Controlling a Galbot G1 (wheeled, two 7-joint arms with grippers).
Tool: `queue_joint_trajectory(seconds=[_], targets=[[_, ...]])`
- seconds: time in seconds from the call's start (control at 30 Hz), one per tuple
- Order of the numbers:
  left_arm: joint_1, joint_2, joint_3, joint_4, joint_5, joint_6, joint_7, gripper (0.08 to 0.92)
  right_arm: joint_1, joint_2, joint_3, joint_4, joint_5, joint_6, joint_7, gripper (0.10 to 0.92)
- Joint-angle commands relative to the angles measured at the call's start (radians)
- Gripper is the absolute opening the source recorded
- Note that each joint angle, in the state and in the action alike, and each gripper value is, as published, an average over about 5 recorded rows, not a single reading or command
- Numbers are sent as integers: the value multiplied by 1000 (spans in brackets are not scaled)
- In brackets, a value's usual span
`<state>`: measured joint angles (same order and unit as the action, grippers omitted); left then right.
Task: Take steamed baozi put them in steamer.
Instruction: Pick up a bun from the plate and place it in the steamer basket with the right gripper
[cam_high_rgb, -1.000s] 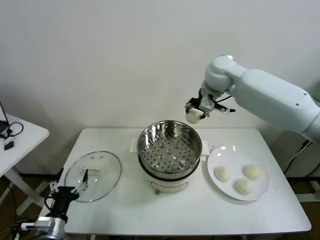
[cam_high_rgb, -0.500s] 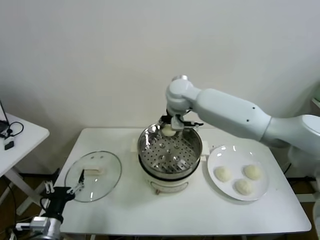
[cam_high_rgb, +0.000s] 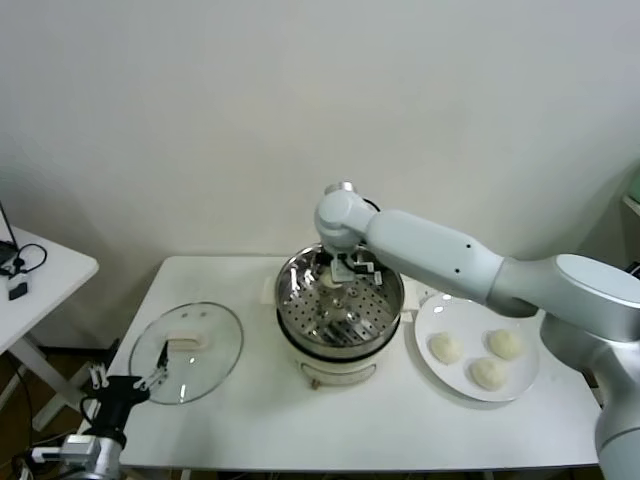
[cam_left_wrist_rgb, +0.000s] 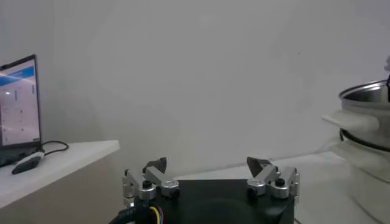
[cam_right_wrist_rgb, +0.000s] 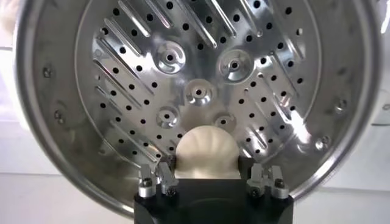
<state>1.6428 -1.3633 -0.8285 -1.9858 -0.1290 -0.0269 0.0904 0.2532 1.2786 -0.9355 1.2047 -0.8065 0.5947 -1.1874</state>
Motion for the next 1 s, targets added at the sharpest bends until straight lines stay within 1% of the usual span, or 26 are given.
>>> queue_joint_trajectory(seconds=[0.03,0.37,0.43,0.6,0.7,0.8,0.87,0.93,1.0], targets=[[0,1,-1,8,-1,-2,0,823,-45,17,21,-38,-76,17,3,662],[1,1,-1,11,-1,-3,0,823,-54,12,21,-35,-69,18,12,682],[4,1,-2,11,-1,-4,0,823,-55,13,23,-36,-68,21,19,708],[8,1,-5,7,-1,-5,0,823,-34,7,26,-26,-40,30,8,807],[10,0,-6,3,-1,-5,-1,823,2,-19,24,5,2,33,-12,821],[11,0,-7,0,-2,-4,-1,823,65,-71,17,58,72,32,-35,822],[10,0,-7,-2,-2,-3,-1,823,125,-121,1,95,162,15,-53,823],[9,1,-6,-4,-2,-2,-1,823,192,-179,-28,124,290,-30,-68,823],[7,3,-5,-6,-2,0,-1,823,269,-244,-75,150,460,-120,-76,823]])
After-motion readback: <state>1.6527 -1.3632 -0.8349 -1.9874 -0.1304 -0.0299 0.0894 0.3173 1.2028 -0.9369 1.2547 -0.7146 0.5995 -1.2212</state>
